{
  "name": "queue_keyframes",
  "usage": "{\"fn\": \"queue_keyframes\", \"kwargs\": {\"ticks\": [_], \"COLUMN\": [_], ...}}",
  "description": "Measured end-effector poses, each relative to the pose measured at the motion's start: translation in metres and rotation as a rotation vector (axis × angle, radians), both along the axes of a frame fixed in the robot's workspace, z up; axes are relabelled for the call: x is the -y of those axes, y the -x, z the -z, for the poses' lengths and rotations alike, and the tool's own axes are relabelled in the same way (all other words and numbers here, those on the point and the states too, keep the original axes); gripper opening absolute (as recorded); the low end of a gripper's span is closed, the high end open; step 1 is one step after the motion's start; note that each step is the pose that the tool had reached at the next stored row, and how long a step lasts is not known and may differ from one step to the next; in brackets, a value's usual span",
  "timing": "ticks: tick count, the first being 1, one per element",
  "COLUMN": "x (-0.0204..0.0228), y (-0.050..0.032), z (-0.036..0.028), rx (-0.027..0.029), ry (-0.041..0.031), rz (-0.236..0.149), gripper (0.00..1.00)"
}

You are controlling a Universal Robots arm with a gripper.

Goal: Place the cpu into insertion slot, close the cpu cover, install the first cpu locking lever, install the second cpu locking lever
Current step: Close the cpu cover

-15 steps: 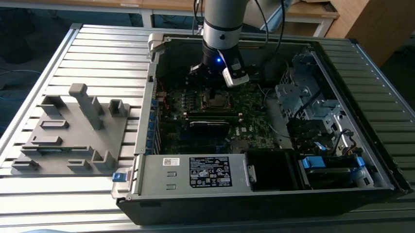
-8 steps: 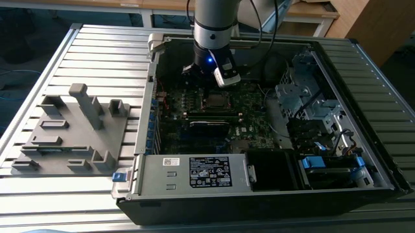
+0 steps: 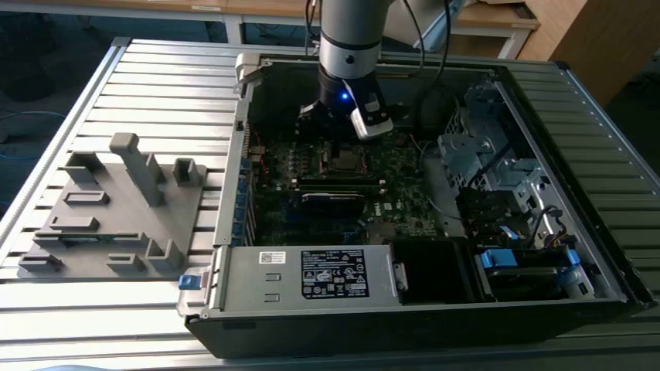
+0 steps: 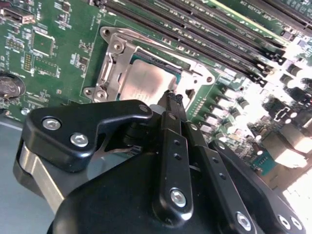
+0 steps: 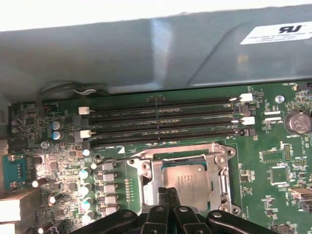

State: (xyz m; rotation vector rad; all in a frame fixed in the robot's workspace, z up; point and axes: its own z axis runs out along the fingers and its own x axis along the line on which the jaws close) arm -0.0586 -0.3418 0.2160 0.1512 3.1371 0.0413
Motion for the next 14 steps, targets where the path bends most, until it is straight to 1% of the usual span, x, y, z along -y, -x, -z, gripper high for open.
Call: {"fn": "queue_keyframes", "kwargs": {"ticks": [14], "x": [0.0000], "y": [-0.0124], "z": [0.0000], "rx": [0.0000], "ry": [0.0000], "rz": [0.000], "gripper": [0.10]}}
